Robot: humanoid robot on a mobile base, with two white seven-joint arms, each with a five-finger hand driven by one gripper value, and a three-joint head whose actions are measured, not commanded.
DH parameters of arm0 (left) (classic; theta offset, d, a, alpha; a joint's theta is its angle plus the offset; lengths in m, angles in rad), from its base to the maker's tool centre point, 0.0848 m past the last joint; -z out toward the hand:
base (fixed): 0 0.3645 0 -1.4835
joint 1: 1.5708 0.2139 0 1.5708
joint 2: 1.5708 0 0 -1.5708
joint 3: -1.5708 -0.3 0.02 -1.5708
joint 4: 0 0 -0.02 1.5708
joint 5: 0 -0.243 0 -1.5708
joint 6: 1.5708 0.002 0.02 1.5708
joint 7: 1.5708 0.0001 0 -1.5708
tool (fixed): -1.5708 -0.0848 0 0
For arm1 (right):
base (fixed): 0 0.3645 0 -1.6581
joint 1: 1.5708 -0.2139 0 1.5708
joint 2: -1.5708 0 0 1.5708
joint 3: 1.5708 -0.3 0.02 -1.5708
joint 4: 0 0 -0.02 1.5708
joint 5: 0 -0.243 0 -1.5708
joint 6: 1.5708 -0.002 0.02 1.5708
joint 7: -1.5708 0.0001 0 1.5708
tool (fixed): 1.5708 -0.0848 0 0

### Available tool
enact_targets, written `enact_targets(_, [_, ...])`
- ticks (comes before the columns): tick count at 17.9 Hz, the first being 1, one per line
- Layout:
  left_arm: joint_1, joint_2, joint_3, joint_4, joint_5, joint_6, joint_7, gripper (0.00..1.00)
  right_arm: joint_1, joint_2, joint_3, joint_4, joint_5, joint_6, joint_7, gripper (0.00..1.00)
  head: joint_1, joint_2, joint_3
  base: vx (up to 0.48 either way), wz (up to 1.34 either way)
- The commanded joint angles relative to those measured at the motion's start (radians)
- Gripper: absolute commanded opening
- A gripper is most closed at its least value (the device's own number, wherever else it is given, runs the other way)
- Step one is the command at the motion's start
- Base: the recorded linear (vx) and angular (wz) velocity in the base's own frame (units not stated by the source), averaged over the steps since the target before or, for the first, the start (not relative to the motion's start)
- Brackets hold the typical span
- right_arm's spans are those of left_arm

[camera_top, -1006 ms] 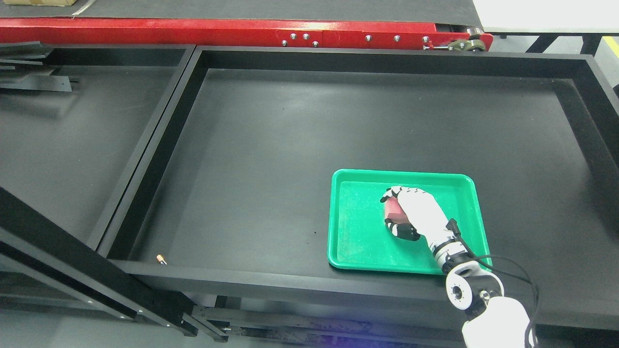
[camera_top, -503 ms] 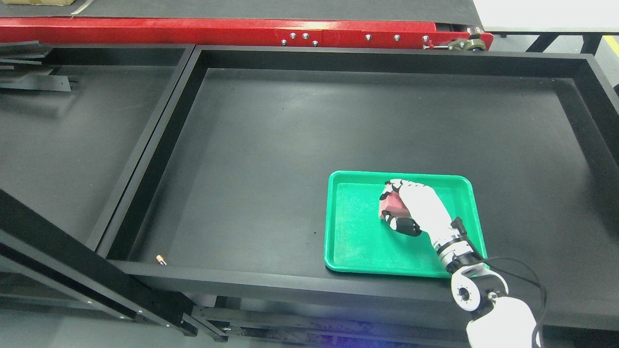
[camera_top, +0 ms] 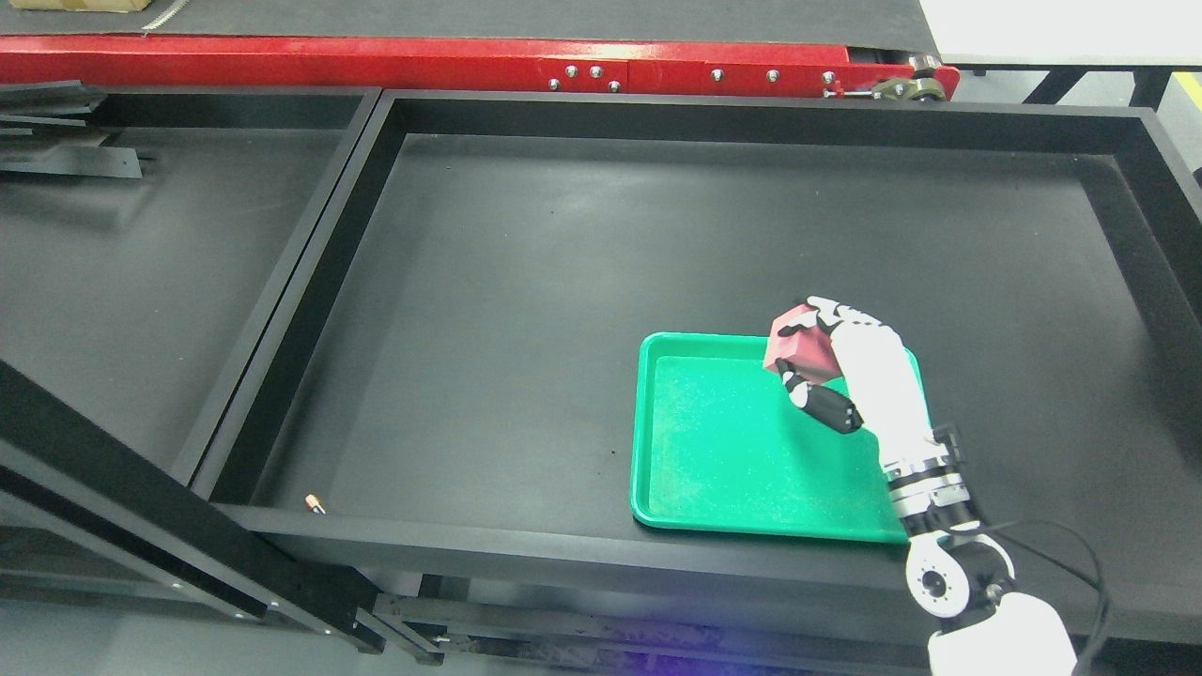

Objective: Pick pink block from left shelf to tray
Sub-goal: 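Lift the pink cube out of the green tray with the right hand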

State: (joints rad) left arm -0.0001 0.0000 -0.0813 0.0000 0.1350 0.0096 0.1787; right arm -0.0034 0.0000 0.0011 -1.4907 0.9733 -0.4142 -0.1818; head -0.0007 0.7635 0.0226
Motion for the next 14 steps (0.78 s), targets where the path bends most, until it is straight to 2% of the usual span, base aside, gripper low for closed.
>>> enact_targets(1, [-0.029, 0.017, 0.0, -0.017, 0.0, 0.0, 0.001, 1.0, 0.058, -0.021, -0.059, -0.097, -0.047, -0.005, -0.1, 0.03, 0.0, 0.0, 0.0, -0.005, 0.01])
enact_targets(4, [-0.031, 0.017, 0.0, -0.017, 0.0, 0.0, 0.001, 1.0, 0.072, -0.021, -0.058, -0.102, -0.047, -0.005, -0.157, 0.03, 0.0, 0.0, 0.0, -0.036, 0.07])
enact_targets(14, [-0.029, 0.017, 0.0, -0.017, 0.0, 0.0, 0.001, 1.0, 0.105, -0.017, -0.056, -0.114, -0.061, 0.006, -0.169, 0.02, 0.0, 0.0, 0.0, -0.115, 0.32])
